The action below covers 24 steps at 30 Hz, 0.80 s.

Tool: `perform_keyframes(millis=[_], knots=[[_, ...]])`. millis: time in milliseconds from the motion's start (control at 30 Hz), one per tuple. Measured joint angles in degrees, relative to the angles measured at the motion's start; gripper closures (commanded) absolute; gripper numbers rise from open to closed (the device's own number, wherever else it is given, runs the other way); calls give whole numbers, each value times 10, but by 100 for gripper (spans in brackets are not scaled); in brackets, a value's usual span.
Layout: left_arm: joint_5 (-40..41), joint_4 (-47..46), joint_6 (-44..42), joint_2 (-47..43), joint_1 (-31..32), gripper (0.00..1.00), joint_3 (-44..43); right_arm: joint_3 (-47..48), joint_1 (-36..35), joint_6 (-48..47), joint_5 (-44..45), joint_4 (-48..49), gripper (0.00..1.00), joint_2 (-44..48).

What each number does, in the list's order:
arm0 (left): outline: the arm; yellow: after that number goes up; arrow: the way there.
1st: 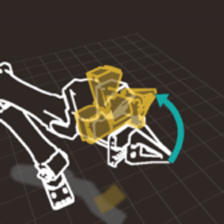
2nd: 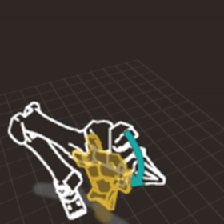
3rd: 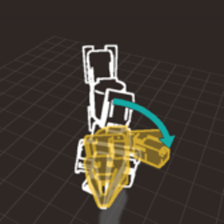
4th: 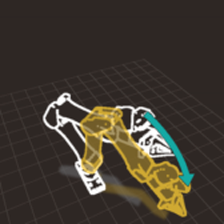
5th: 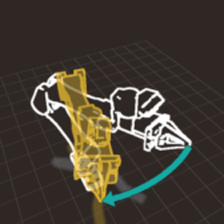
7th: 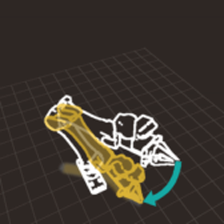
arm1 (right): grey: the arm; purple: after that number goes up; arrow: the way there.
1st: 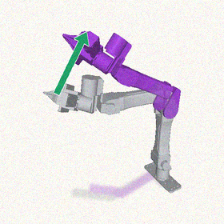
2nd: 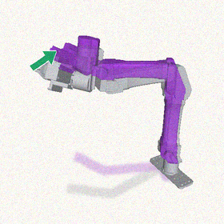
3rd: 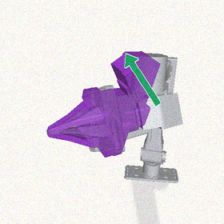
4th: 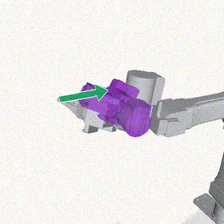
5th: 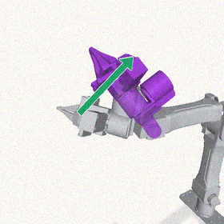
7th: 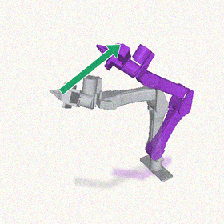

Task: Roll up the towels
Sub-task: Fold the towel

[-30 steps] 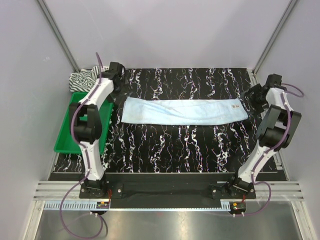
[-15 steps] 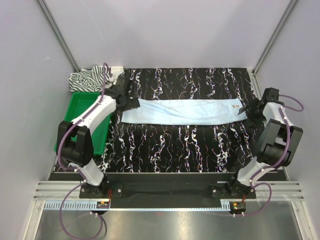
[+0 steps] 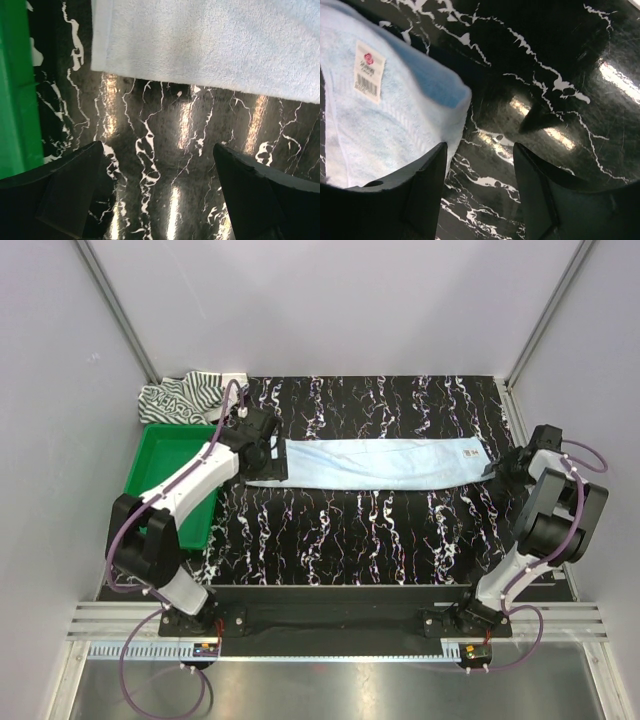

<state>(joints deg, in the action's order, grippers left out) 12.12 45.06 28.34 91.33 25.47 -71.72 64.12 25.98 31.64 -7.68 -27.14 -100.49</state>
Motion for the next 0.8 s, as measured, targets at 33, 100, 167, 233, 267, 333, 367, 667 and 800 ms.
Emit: perform_keyframes(millis=[33, 100, 167, 233, 267, 333, 367, 667, 800], knots=[[0, 13, -7, -7, 0, 1, -7, 0, 3, 1, -1, 4, 39, -8], [1, 35, -24, -18, 0, 1, -19, 0, 6, 3, -5, 12, 44, -22], [5, 51, -40, -32, 0, 1, -30, 0, 7, 6, -6, 21, 49, -33], [22, 54, -56, -48, 0, 1, -34, 0, 8, 12, -9, 29, 50, -39], [32, 53, -62, -57, 0, 1, -32, 0, 8, 15, -10, 34, 50, -42], [51, 38, -70, -80, 0, 1, -15, 2, 8, 19, -14, 41, 50, -45], [60, 31, -71, -94, 0, 2, -1, 4, 8, 22, -16, 46, 50, -47], [83, 21, -72, -135, -1, 3, 36, 15, 8, 34, -26, 75, 52, -64], [83, 15, -72, -135, -1, 3, 36, 24, 8, 43, -36, 96, 53, -77]])
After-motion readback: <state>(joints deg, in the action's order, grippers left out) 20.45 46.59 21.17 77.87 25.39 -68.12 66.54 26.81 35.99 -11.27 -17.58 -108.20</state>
